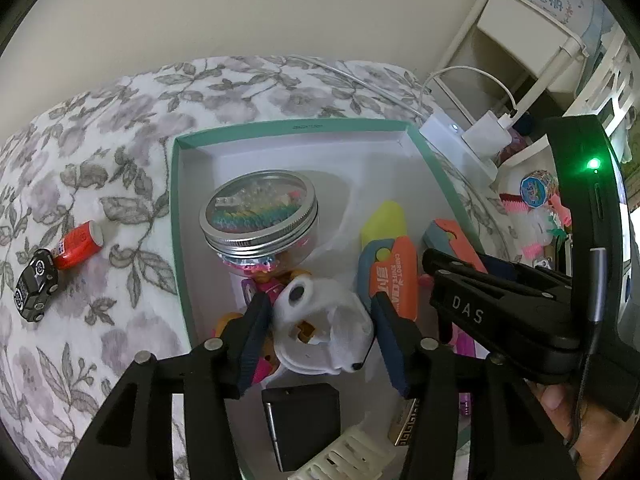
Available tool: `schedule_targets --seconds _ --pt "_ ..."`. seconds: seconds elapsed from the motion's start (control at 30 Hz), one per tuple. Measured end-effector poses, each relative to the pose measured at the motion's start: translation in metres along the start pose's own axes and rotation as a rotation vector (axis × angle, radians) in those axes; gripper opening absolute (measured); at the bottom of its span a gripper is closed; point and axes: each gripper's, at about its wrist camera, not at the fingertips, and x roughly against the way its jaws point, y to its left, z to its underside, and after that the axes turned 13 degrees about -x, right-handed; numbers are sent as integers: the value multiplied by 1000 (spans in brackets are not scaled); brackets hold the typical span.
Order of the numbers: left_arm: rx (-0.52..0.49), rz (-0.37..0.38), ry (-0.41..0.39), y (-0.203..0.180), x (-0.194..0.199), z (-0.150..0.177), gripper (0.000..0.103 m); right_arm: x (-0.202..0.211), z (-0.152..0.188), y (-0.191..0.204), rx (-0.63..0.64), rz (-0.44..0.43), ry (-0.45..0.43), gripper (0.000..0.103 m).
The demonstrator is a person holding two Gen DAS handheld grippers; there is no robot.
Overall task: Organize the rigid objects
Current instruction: 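Lower earphone case and toy knife into the tray and open both tools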
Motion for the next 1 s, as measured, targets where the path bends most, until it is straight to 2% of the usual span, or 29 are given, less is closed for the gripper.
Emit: schedule_targets --seconds 0.23,0.43,0.6,0.73,0.83,0.93,1.0 --pt "17 12 -2 5 10 -3 62 11 -4 1 5 18 -30 47" --pt "47 16 -43 10 32 -10 63 39 -8 7 17 -14 -95 47" --pt "93 -65 -79 24 54 -14 62 71 -10 13 28 -84 -152 47" --pt "170 -132 -109 46 70 -12 63 91 -8 24 50 -147 -179 47" --pt "232 -180 -122 61 78 -8 71 96 -5 31 66 -148 -191 47" --pt "276 -209 -127 75 83 -4 72 94 -2 39 78 -161 -179 58" --pt "286 -235 -116 82 83 -1 72 90 0 43 90 -169 -170 59"
